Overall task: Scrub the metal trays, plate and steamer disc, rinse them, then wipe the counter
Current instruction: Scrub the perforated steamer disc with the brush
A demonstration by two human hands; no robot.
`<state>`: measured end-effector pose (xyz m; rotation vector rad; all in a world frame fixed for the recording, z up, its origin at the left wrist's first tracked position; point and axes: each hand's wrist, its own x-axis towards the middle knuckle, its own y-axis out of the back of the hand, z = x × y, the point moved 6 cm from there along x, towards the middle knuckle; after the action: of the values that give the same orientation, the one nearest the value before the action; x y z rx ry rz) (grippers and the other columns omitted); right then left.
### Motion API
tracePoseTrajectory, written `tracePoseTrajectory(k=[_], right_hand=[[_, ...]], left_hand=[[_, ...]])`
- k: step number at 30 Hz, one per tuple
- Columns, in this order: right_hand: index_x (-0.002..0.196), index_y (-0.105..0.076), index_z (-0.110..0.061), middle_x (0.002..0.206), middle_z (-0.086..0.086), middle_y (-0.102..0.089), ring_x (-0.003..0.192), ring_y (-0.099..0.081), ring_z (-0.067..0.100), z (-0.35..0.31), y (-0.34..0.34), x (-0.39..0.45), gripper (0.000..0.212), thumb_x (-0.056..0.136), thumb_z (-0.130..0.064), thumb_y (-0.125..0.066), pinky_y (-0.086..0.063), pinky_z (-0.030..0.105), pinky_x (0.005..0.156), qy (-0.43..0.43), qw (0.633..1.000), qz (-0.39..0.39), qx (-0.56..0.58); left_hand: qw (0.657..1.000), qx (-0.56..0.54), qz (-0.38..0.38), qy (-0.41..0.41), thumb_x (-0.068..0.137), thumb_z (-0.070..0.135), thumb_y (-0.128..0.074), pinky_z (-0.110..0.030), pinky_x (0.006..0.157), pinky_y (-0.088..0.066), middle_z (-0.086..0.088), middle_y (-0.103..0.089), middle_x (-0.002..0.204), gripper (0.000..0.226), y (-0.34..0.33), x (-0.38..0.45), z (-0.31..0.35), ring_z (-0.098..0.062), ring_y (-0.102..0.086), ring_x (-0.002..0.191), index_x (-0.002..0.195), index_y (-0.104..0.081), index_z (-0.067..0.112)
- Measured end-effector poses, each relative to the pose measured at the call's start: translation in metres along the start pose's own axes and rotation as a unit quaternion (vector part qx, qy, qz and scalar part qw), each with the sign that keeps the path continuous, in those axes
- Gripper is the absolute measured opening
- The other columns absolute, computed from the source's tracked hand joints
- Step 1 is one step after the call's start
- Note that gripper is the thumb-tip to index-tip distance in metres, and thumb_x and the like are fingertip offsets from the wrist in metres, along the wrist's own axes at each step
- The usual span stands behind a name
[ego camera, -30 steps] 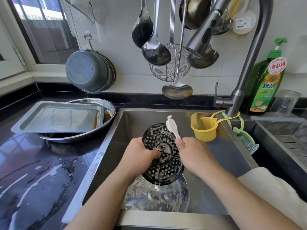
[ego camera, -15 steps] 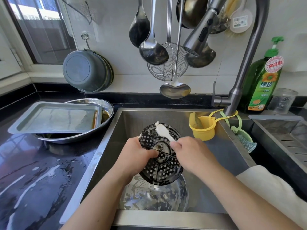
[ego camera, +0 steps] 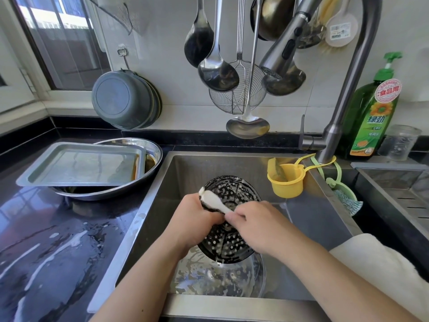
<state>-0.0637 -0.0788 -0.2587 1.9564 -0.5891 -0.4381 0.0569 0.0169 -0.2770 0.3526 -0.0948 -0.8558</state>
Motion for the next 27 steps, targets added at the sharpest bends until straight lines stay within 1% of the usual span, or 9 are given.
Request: tracePoseTrajectory(k=[1,3,5,8,11,13,18,23,27], right_hand=[[0.066,-0.049,-0.017,0.066,0.000,-0.053,0.062,-0.052,0.021,-0.003,-0.004,0.000,0.049,0.103,-0.050,-0.047,-0.032,0.035,0.051,0.006,1.000,-0.015,-0.005],[0.065,-0.047,-0.017,0.067,0.001,-0.054,0.064,-0.053,0.023,0.001,-0.003,0.003,0.050,0.103,-0.050,-0.047,-0.031,0.035,0.051,-0.008,1.000,-0.012,-0.013],[0.065,-0.049,-0.017,0.070,0.004,-0.056,0.065,-0.054,0.024,0.011,0.006,0.006,0.050,0.103,-0.050,-0.046,-0.031,0.034,0.051,-0.043,0.999,0.018,-0.006],[0.066,-0.049,-0.016,0.071,0.006,-0.057,0.069,-0.056,0.027,0.019,0.015,0.006,0.050,0.103,-0.049,-0.045,-0.032,0.034,0.051,-0.057,0.997,0.050,-0.002],[0.067,-0.051,-0.017,0.068,0.002,-0.056,0.063,-0.054,0.023,0.007,0.001,0.003,0.049,0.103,-0.049,-0.047,-0.034,0.035,0.053,-0.021,1.000,-0.009,-0.004],[0.067,-0.050,-0.017,0.068,0.001,-0.056,0.063,-0.053,0.022,0.002,-0.004,0.004,0.049,0.103,-0.050,-0.047,-0.033,0.035,0.053,-0.008,1.000,-0.020,-0.015],[0.067,-0.049,-0.015,0.073,0.006,-0.059,0.069,-0.056,0.025,0.023,0.017,0.008,0.051,0.104,-0.050,-0.043,-0.031,0.032,0.051,-0.072,0.996,0.059,-0.006],[0.068,-0.053,-0.015,0.067,0.003,-0.057,0.061,-0.052,0.021,0.007,-0.003,0.004,0.050,0.103,-0.050,-0.046,-0.034,0.033,0.052,-0.030,0.999,-0.007,-0.007],[0.066,-0.049,-0.017,0.071,0.005,-0.057,0.067,-0.055,0.025,0.026,0.010,0.013,0.050,0.103,-0.049,-0.044,-0.036,0.033,0.054,-0.078,0.996,0.050,-0.004]], left_hand=[[1.000,0.001,0.007,-0.003,0.077,-0.005,-0.075,-0.023,0.062,-0.050,0.004,-0.072,0.068,0.014,0.002,0.000,0.000,-0.006,-0.065,0.063,0.078,-0.071,0.009],[1.000,-0.002,0.016,-0.001,0.078,-0.004,-0.076,-0.023,0.066,-0.053,0.003,-0.076,0.074,0.017,0.003,0.000,-0.001,-0.006,-0.070,0.069,0.083,-0.072,0.012],[1.000,-0.014,0.020,0.008,0.080,-0.003,-0.077,-0.031,0.076,-0.059,0.000,-0.079,0.082,0.019,0.004,0.000,-0.002,-0.013,-0.076,0.078,0.091,-0.074,0.013],[0.999,-0.025,0.018,0.015,0.081,-0.003,-0.077,-0.038,0.082,-0.061,-0.001,-0.080,0.085,0.022,0.002,0.001,-0.002,-0.017,-0.077,0.082,0.096,-0.074,0.012],[1.000,-0.023,0.018,0.010,0.080,-0.004,-0.077,-0.040,0.084,-0.060,-0.002,-0.080,0.085,0.021,0.003,-0.001,-0.001,-0.017,-0.077,0.083,0.092,-0.075,0.012],[1.000,-0.017,0.023,0.007,0.079,-0.004,-0.077,-0.043,0.085,-0.059,-0.002,-0.079,0.084,0.019,0.004,0.000,-0.002,-0.017,-0.076,0.083,0.089,-0.075,0.012],[0.999,-0.041,0.020,0.023,0.080,-0.004,-0.078,-0.044,0.087,-0.062,-0.001,-0.080,0.086,0.024,0.002,0.002,-0.003,-0.018,-0.078,0.083,0.096,-0.074,0.013],[0.998,-0.055,0.032,0.020,0.079,-0.006,-0.076,-0.045,0.089,-0.061,0.000,-0.080,0.088,0.027,0.005,0.000,-0.003,-0.018,-0.077,0.086,0.095,-0.075,0.015],[0.997,-0.067,0.035,0.035,0.079,-0.006,-0.077,-0.047,0.089,-0.061,-0.002,-0.080,0.088,0.029,0.007,0.002,-0.006,-0.021,-0.078,0.086,0.098,-0.073,0.016]])
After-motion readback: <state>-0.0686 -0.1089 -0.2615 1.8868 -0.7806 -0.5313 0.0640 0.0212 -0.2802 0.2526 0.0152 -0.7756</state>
